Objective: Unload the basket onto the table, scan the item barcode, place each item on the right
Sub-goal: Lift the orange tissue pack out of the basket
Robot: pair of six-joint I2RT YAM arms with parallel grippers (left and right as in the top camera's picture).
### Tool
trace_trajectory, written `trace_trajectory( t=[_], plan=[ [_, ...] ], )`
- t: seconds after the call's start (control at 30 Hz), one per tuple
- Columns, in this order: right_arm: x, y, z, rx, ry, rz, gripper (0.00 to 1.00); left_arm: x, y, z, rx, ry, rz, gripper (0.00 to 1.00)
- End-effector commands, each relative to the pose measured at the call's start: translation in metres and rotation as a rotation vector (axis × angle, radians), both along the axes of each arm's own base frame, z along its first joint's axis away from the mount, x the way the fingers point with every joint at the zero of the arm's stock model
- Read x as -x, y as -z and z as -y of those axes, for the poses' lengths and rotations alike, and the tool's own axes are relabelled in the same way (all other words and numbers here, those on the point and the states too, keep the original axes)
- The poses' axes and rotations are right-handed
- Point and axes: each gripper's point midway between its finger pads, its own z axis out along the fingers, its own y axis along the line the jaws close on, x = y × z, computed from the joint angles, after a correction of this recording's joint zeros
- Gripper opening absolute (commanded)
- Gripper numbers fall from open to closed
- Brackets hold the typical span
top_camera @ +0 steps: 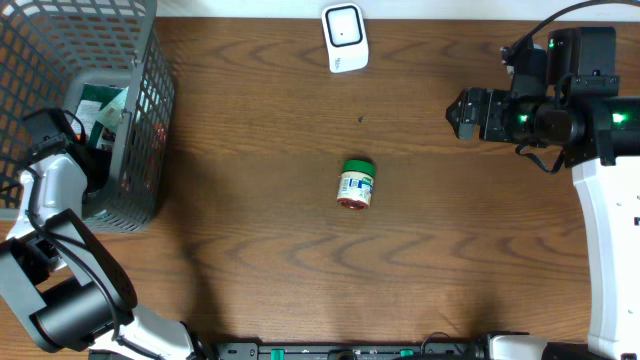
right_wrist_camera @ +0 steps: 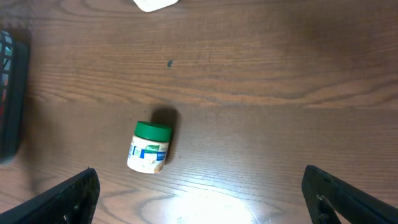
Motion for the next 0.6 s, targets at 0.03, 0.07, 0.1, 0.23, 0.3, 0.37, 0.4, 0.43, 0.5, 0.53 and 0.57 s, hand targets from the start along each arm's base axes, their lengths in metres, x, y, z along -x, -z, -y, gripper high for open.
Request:
trace_trajectory(
  t=[0.03,0.07,0.1,0.23,0.3,0.37,0.4,0.43,0.5,0.53,0.57],
  plan=[
    [-0.002,-0.006,-0.002,0.000,-0.017,0.018,0.99,0.012,0.012,0.002,0.001,-0.006,-0.046,0.36],
    [-0.002,-0.006,-0.002,0.000,-0.017,0.018,0.99,0.012,0.012,0.001,0.000,-0.006,-0.045,0.30],
    [-0.002,-0.006,-0.002,0.000,-0.017,0.018,0.99,0.011,0.010,0.001,-0.003,-0.004,-0.041,0.24],
    [-0.002,-0.006,-0.002,0.000,-0.017,0.018,0.99,0.004,-0.017,-0.004,-0.049,0.021,0.017,0.13],
    [-0.002,-0.006,-0.002,0.000,-0.017,0.018,0.99,-0.002,-0.040,-0.007,-0.081,0.019,0.071,0.13],
    [-0.002,-0.006,-0.002,0.000,-0.017,0.018,0.99,-0.007,-0.072,-0.009,-0.124,0.018,0.143,0.13],
    [-0.002,-0.006,-0.002,0.000,-0.017,0.018,0.99,-0.008,-0.088,-0.010,-0.147,0.018,0.179,0.13],
    [-0.002,-0.006,-0.002,0.000,-0.017,0.018,0.99,-0.009,-0.106,-0.011,-0.175,0.027,0.216,0.13],
    [-0.002,-0.006,-0.002,0.000,-0.017,0.018,0.99,-0.010,-0.146,-0.011,-0.247,0.066,0.288,0.13],
    [-0.002,-0.006,-0.002,0.000,-0.017,0.018,0.99,-0.009,-0.166,-0.011,-0.285,0.087,0.323,0.12],
    [-0.002,-0.006,-0.002,0.000,-0.017,0.018,0.99,-0.007,-0.186,-0.010,-0.323,0.105,0.357,0.11]
  ],
)
